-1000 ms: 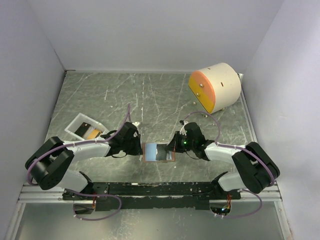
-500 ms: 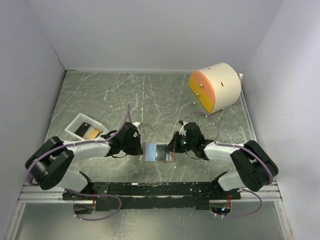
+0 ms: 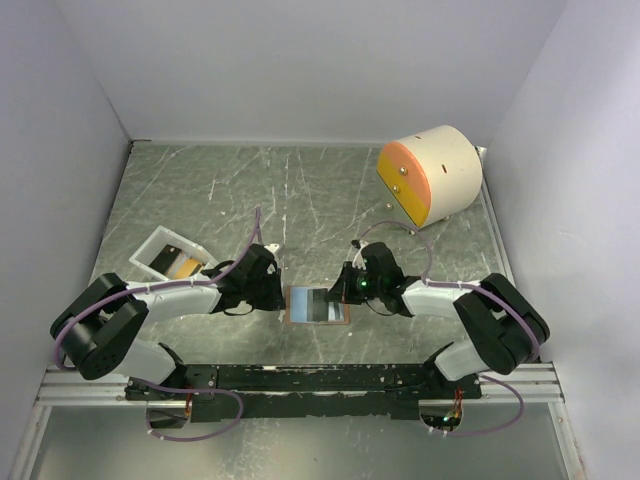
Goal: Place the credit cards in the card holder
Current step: Insert the credit card into the card holder.
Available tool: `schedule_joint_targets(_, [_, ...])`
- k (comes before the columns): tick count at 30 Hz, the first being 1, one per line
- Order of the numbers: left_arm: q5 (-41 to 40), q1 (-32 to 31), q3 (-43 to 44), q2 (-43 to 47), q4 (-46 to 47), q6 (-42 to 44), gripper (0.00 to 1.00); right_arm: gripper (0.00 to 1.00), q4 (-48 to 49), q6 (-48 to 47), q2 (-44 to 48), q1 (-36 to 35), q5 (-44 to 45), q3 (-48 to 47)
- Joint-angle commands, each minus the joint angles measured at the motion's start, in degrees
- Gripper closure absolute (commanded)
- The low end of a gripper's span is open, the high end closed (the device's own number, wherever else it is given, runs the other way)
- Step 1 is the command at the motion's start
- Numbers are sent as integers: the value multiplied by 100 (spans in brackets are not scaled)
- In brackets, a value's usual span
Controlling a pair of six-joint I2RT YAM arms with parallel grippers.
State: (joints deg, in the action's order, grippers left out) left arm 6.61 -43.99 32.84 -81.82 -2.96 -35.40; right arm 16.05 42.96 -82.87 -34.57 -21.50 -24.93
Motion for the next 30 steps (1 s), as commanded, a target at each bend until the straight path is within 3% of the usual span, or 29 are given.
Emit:
schedule_joint_targets(1, [-14,-99,3,-148,-1,25,88,100,-164,-61,-162,-172,134,-60])
schedule_joint_targets(13, [107,-135,-217,86,219,-286,89,99,-123,329,-484,-606,518,-355])
schedule_joint_targets(19, [119,-136,-353,149,217,-495,89,70,-935,337,-41,-630,1028,-528])
schedule_joint_targets(23, [170,-136,-534,298,385,-644,89,63,-1448,330,311,-624,1180,-608])
schedule_joint_targets(30, [80,-144,-541,369,327,-662,88,57,-1335,563,381,-784,1068,-529])
